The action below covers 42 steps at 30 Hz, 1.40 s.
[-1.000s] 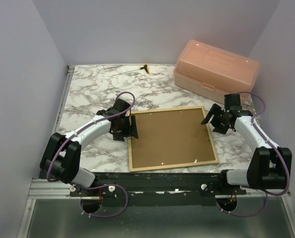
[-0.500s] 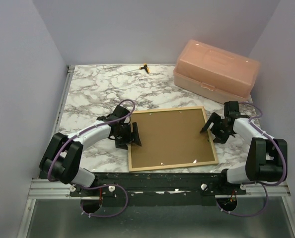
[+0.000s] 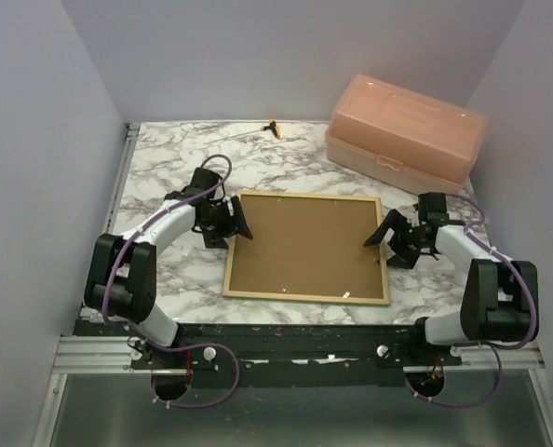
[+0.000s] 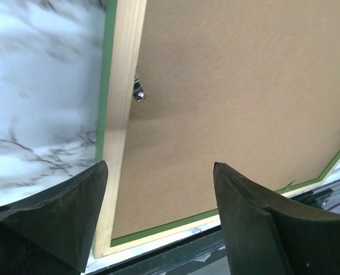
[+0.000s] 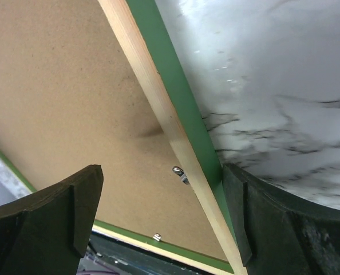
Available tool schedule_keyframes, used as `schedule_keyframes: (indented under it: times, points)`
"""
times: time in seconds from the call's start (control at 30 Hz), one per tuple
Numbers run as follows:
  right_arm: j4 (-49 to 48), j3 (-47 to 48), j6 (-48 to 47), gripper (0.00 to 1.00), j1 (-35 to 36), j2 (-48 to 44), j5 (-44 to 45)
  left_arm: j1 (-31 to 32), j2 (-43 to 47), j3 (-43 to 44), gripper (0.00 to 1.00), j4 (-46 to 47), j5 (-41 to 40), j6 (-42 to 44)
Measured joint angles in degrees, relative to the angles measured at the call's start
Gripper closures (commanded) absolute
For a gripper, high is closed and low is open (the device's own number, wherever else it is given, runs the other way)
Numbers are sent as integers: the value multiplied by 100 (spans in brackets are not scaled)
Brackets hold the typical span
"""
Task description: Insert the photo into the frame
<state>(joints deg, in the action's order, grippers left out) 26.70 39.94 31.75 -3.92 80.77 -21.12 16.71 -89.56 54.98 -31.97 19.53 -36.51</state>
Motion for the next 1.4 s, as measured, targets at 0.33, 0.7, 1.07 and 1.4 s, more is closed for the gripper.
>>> schedule_keyframes:
  times: [0.33,0.7,1.07,1.4]
  points:
    - [-420,188,551,7,1296,356,-151,-299,-125,791,1,-656,-1106,470]
    - [170,380,540,7,2037,251,833,376,2037,168,1,-1001,-1755,846]
    - [907,-271,876,36,2876,-573,1088,2170,3351,-332,2,-503,-1764,608]
    - [863,-796,1241,77,2949,-957,863,2997,3268,-420,2,-116,-2133,660]
